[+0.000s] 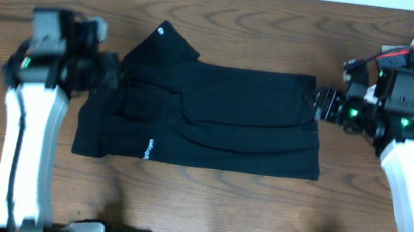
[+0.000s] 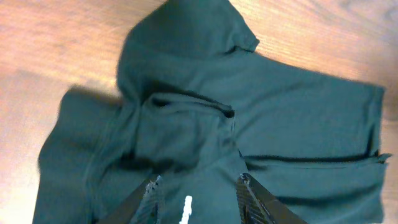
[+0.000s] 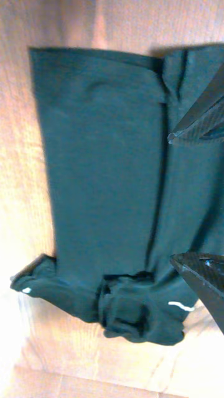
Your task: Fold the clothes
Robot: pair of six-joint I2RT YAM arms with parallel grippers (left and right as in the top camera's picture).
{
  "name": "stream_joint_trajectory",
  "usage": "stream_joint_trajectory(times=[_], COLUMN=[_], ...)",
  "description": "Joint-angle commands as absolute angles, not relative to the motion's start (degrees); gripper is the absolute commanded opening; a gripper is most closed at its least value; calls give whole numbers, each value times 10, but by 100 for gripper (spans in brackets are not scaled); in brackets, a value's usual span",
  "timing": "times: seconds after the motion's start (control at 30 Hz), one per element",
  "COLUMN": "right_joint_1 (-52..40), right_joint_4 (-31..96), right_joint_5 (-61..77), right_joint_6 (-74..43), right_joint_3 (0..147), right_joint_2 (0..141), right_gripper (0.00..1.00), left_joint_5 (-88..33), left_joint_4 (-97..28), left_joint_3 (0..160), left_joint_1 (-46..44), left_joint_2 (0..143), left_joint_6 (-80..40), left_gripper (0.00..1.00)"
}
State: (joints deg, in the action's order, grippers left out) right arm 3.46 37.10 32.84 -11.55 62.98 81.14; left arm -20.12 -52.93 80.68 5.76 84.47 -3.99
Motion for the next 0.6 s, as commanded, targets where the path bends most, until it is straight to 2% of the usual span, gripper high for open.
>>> stream_joint_trajectory(times=[0.0, 0.27, 0.57], right_joint_1=[25, 21, 3], right_joint_4=[392, 482, 518], right_joint_5=[319, 319, 319], right_joint_6=[-121, -97, -84], right_joint_3=[697, 871, 886], right_joint_2=[873, 1020, 1041], right_gripper=[54, 60, 63], left_joint_5=[-186, -186, -181], left_joint_4=[-525, -469, -289], left_joint_3=[882, 1060, 1070], left_joint_1=[42, 27, -4], left_joint_2=[941, 1142, 1293], left_joint_6=[-12, -1, 26], left_gripper=[44, 45, 49])
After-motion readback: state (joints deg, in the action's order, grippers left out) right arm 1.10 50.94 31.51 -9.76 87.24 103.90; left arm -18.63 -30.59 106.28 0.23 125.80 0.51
